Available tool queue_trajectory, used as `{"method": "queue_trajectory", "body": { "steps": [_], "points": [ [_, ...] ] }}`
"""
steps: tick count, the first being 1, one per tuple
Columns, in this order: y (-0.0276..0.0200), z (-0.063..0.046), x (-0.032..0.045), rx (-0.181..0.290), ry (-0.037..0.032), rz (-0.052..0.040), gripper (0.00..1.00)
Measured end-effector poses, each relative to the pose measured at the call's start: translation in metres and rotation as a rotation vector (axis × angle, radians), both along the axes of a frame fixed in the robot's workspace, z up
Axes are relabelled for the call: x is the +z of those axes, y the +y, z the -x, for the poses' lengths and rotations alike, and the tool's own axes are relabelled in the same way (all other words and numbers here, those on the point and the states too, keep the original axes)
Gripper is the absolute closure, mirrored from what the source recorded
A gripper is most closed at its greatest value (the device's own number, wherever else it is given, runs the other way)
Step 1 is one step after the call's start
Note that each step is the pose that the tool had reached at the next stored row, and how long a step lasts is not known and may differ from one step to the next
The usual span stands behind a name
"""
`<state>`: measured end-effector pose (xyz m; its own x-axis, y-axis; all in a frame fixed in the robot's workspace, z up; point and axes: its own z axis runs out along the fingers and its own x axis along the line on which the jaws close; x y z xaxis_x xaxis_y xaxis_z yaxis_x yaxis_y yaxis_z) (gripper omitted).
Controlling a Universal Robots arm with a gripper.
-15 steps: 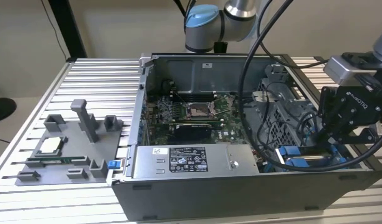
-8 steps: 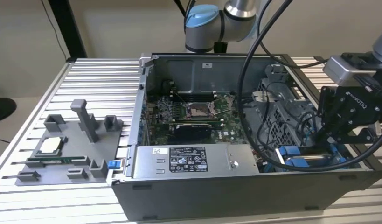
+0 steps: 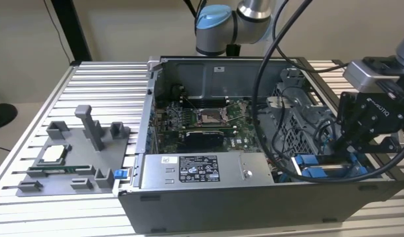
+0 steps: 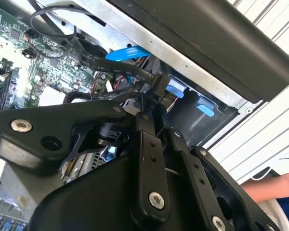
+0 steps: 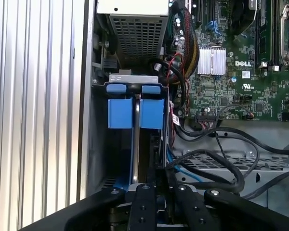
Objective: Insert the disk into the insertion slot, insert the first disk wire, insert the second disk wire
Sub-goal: 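Insert the first disk wire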
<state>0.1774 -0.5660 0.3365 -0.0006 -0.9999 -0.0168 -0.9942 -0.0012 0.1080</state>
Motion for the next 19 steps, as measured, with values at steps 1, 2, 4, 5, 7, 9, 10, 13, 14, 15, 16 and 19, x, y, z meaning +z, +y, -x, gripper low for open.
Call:
{"method": "queue_trajectory", "body": {
  "steps": [1,2,4,5,7,9,10,13,14,15,16,19],
  "points": [
    [-0.0002,0.0,0.0,0.0,0.0,0.0001,1.0],
    [-0.0005,-0.0001,0.0,0.0,0.0,0.0001,1.0],
    [-0.0015,-0.0003,-0.0006,-0.001,-0.0001,-0.0013,1.0],
    [-0.0019,-0.0003,-0.0008,-0.002,0.0001,-0.0014,1.0],
    [-0.0025,-0.0003,-0.0002,-0.004,0.0,0.0002,1.0],
    [-0.0027,-0.0003,-0.0011,-0.007,0.0,0.0002,1.0],
    [-0.0028,-0.0003,-0.0023,-0.008,-0.0001,-0.0001,1.0],
    [-0.0028,-0.0003,-0.0049,-0.011,-0.0001,0.0018,1.0],
    [-0.0027,-0.0003,-0.0052,-0.011,-0.0001,0.0023,1.0],
    [-0.0028,-0.0003,-0.0057,-0.011,0.0001,0.0016,1.0],
    [-0.0029,-0.0002,-0.0058,-0.012,0.0003,0.0018,1.0],
    [-0.0029,-0.0002,-0.0024,-0.012,0.0002,0.0005,1.0]
  ]
}}
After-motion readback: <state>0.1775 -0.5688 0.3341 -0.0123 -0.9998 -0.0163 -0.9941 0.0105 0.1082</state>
